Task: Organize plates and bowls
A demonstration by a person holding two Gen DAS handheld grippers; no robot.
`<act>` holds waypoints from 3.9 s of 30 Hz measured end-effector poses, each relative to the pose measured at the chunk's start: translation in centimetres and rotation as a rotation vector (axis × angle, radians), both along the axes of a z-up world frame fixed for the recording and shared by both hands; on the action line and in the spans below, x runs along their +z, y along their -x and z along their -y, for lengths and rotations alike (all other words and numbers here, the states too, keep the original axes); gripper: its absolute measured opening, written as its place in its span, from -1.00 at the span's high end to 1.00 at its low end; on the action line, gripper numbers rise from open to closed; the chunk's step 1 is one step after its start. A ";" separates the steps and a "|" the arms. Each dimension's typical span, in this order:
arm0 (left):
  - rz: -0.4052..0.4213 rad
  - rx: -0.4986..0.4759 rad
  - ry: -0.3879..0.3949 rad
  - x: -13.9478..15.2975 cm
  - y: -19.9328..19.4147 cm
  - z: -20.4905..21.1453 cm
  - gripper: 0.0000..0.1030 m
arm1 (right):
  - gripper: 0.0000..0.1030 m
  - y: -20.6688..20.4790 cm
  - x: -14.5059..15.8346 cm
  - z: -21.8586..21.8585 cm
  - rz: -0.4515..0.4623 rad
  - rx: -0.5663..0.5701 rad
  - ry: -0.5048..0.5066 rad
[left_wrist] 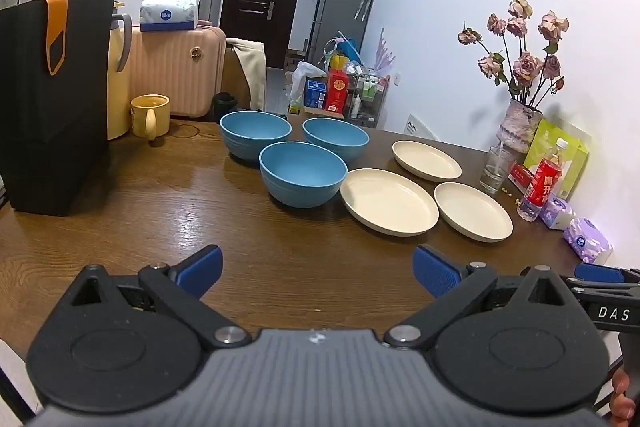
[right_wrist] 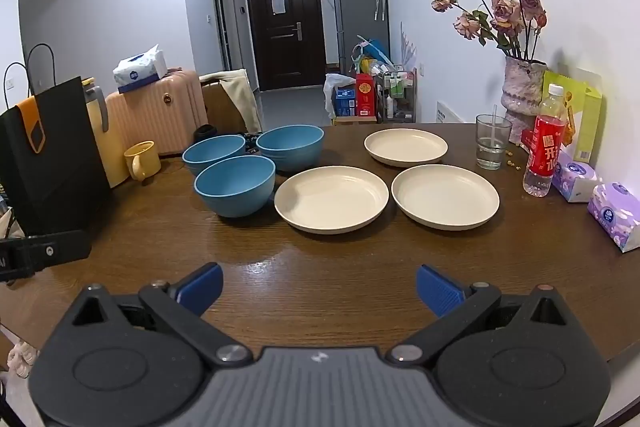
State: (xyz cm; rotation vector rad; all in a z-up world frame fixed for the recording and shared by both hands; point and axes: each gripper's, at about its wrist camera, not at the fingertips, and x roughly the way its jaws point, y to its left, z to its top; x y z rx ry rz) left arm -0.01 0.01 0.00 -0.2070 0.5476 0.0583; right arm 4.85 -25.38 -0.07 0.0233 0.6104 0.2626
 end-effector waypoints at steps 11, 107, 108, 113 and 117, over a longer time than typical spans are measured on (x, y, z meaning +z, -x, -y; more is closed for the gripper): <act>0.000 -0.002 0.000 0.1 0.0 0.1 -1.00 | -1.00 0.0 0.0 0.0 -0.002 0.000 0.001; -0.105 0.050 0.062 0.0 -14.6 3.6 -1.00 | -1.00 -17.7 -1.7 6.3 -0.129 -0.114 -0.056; -0.106 0.047 0.060 0.0 -15.1 4.2 -1.00 | -1.00 -18.1 -1.8 6.9 -0.131 -0.119 -0.057; -0.113 0.027 0.042 0.2 -17.3 7.1 -1.00 | -1.00 -20.2 -2.0 10.0 -0.156 -0.146 -0.079; -0.129 0.007 0.048 0.2 -19.1 9.5 -1.00 | -1.00 -21.4 -2.0 12.1 -0.171 -0.151 -0.080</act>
